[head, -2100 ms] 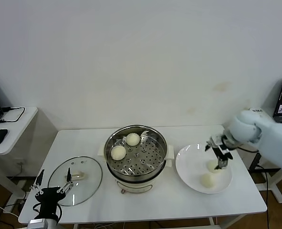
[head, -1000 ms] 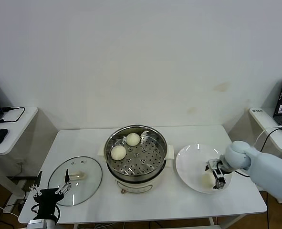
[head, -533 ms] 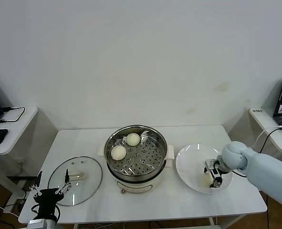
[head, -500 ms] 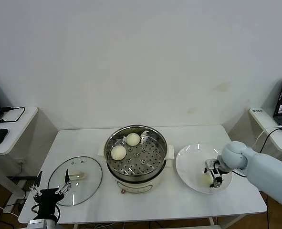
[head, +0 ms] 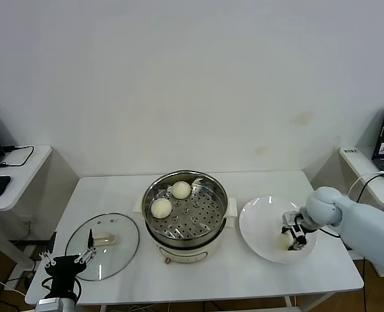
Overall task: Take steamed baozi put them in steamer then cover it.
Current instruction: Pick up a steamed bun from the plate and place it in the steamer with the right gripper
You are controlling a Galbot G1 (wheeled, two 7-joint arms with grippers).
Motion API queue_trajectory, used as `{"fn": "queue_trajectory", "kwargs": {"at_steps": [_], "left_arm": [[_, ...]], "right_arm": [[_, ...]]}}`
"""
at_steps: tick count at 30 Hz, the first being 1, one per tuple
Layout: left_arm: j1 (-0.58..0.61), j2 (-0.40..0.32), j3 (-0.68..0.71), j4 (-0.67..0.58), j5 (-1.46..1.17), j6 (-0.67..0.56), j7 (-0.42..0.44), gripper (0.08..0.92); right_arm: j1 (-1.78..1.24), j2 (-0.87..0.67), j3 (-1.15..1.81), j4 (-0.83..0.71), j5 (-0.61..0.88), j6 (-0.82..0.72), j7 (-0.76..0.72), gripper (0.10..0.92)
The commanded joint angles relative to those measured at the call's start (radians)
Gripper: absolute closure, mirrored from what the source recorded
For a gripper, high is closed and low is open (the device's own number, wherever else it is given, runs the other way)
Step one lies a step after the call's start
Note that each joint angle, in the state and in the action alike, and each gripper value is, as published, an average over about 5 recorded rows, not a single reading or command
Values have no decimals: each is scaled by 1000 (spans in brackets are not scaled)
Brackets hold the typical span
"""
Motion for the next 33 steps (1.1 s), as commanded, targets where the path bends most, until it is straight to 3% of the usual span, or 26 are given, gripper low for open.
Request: {"fn": "queue_trajectory", "kwargs": {"at_steps": [1, 13, 21, 33], "left_arm": [[1, 6, 0, -12, -1, 1, 1, 177], [1, 11, -7, -21, -8, 2, 1, 177], [0, 4, -23, -21, -12, 0, 0, 177], [1, -14, -44, -25, -12, -4, -1, 177]], "right_arm": [[275, 2, -65, 10, 122, -9, -11, 448], [666, 254, -278, -27, 316, -23, 29, 440], [689, 432, -381, -22, 434, 72, 109, 440], [650, 599, -519, -27, 331, 328, 102, 440]]}}
